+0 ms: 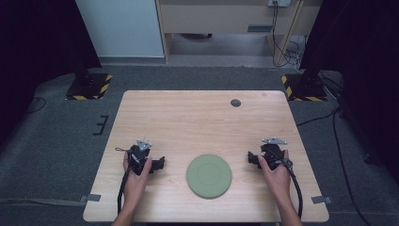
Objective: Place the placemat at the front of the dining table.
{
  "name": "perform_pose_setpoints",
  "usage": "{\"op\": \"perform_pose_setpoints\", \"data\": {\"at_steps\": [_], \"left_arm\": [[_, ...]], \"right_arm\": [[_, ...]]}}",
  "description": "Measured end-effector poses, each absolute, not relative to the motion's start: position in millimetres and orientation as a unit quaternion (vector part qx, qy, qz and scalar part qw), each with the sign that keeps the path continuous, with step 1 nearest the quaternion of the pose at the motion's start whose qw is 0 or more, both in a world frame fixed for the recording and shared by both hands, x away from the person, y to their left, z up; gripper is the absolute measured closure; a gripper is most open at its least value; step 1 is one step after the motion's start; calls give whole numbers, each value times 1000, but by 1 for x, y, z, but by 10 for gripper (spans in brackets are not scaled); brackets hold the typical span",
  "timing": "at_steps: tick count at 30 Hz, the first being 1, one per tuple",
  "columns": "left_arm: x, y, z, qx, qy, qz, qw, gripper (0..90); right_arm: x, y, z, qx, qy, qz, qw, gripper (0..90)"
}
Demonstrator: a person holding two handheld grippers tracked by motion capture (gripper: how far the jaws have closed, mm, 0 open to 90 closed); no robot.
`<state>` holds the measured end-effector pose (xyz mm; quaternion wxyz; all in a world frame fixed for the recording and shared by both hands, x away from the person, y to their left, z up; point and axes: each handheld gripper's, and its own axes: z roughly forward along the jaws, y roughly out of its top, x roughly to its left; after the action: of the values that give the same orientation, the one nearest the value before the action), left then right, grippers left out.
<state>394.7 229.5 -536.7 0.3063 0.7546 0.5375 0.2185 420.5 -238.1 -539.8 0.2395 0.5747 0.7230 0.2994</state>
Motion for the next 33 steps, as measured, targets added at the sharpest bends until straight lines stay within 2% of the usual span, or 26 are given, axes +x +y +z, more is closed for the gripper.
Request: {"op": "perform_pose_setpoints", "data": {"at_steps": [8,11,14,18,24,33], "left_arm": [[395,230,-537,755,537,217,307,0],[394,229,-536,764,523,214,312,3],[393,228,-535,766,519,207,319,19],[383,221,-528,778,492,211,327,19],[371,217,-521,785,474,205,342,26],[350,209,-515,796,444,197,361,26]], "right_arm": [[417,-239,-539,573,726,299,236,6],[414,-240,-538,559,734,306,234,52],[410,-239,-537,551,742,303,233,40],[394,-235,-522,518,754,322,243,47],[372,-227,-510,480,776,336,232,50],[349,-212,-509,436,801,345,223,51]]}}
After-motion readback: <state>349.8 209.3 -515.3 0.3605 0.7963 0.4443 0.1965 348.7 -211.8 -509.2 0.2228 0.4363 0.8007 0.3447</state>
